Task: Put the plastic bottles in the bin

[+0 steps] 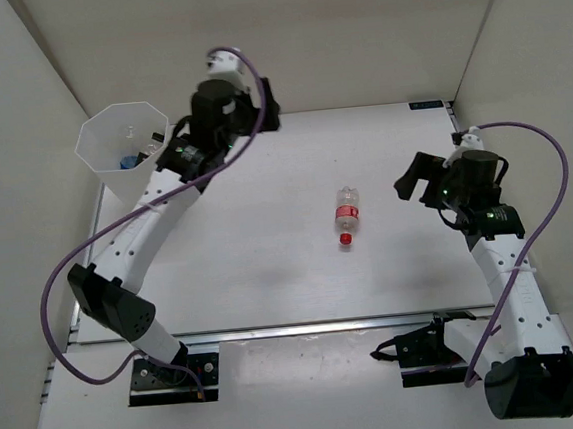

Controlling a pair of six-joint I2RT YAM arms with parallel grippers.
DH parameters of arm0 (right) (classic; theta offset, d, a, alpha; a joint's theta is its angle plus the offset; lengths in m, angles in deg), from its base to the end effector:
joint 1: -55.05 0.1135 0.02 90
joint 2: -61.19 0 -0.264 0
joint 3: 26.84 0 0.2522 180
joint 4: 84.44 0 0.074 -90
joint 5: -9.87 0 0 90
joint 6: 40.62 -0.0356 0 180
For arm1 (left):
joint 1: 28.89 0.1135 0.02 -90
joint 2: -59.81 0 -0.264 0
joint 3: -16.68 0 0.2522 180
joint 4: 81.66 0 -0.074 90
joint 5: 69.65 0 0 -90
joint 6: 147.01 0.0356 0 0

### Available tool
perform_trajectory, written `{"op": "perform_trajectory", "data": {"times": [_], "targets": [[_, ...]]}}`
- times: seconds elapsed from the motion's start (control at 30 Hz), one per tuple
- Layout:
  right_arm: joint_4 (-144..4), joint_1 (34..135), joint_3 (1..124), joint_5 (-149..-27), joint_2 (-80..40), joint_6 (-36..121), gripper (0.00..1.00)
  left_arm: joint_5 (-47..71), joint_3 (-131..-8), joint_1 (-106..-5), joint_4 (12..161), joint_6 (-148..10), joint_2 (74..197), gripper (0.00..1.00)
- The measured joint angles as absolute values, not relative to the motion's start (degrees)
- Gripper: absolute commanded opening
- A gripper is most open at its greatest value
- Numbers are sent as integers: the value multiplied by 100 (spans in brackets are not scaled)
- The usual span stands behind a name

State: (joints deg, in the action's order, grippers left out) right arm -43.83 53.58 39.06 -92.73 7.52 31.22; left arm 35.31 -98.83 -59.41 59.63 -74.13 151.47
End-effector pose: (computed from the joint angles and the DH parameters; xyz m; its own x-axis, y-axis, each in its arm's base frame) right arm 0.2059 0.0025 0.3279 -0.5035 0.3172 -0.8037 -0.0104 0.9279 0.3727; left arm 0.3174 -0.1765 0.4516 -0.2923 -0.1578 -0.9432 0.1984 0.9548 -0.2213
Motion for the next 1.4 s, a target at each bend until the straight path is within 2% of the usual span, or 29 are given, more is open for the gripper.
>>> {"op": "perform_trajectory", "data": {"times": [0.2,0.37,0.57,0.87,1.07,1.1,1.13,1.17,1.23,1.27,1.4], "targets": [[-3227,4171,3906,-8115,861,3162,99,2290,-9643,-6944,5734,-7855,16277,98],[-2648,3996,3810,-7146,934,3269,100,1949,-9669,-7478,5233,-7918,17647,99],[-2600,3845,3546,-7103,1060,3396,99,1612,-10144,-7854,4772,-7931,18473,98],[-2659,4051,3257,-7212,1218,3391,99,1706,-10887,-7891,4759,-7957,18899,98],[-2665,4221,3170,-7247,1288,3330,99,2089,-12320,-7849,4357,-8034,20165,97],[-2667,4256,3154,-7245,1303,3313,99,2106,-12572,-7838,4226,-8047,20359,94],[-2672,4291,3139,-7247,1314,3299,100,2137,-12819,-7827,4114,-8040,20556,84],[-2696,4315,3115,-7251,1327,3282,99,2163,-13090,-7823,4003,-8082,20681,63],[-2704,4361,3095,-7277,1329,3269,100,2181,-13542,-7816,3749,-8106,20847,40],[-2715,4389,3087,-7299,1327,3262,100,2189,-13654,-7812,3644,-8097,20860,33],[-2862,4549,3082,-7336,1320,3240,100,2189,-13763,-7718,3310,-7995,20674,26]]}}
